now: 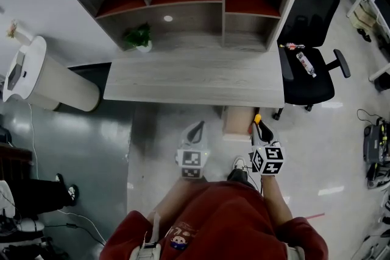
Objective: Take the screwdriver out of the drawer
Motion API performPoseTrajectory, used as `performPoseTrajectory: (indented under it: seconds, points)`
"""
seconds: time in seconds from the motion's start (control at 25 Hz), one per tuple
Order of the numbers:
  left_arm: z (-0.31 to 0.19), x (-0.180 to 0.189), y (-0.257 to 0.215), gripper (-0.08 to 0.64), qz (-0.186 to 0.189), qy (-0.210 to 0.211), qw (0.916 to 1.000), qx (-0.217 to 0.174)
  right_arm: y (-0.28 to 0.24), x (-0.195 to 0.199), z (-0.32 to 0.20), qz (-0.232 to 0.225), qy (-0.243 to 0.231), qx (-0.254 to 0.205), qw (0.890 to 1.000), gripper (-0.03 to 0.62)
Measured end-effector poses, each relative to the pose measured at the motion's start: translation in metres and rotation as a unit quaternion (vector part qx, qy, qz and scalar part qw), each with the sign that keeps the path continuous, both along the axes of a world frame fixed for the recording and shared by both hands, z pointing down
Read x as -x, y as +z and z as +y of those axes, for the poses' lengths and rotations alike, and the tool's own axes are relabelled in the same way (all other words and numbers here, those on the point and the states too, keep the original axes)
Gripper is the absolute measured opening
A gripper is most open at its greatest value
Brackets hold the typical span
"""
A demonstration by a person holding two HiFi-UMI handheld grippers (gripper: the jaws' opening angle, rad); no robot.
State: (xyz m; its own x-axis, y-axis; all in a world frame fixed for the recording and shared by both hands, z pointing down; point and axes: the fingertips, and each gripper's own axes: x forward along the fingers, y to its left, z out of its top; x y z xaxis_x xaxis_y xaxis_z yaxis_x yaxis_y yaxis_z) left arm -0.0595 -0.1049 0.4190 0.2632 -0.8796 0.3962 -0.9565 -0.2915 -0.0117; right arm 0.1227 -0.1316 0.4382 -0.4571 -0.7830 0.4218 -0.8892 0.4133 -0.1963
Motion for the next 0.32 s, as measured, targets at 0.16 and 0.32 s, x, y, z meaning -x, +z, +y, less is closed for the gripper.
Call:
performPoseTrajectory:
  seconds: [0.16,0.32]
  points:
    - [-0.0002,-0.0038,0.0020,-0.003,-0.002,0.003,1.0000,0.002,0.0029,-0.0031,0.0000,-0.003,0.002,0.003,1.000,0.067]
    - [0.0036,-0.0066,0.0037,-0.003,-0.006,0.002,1.0000,0.008,0.0069,-0.0058,0.0034,-0.006,0.002,0.009,1.000,0.067]
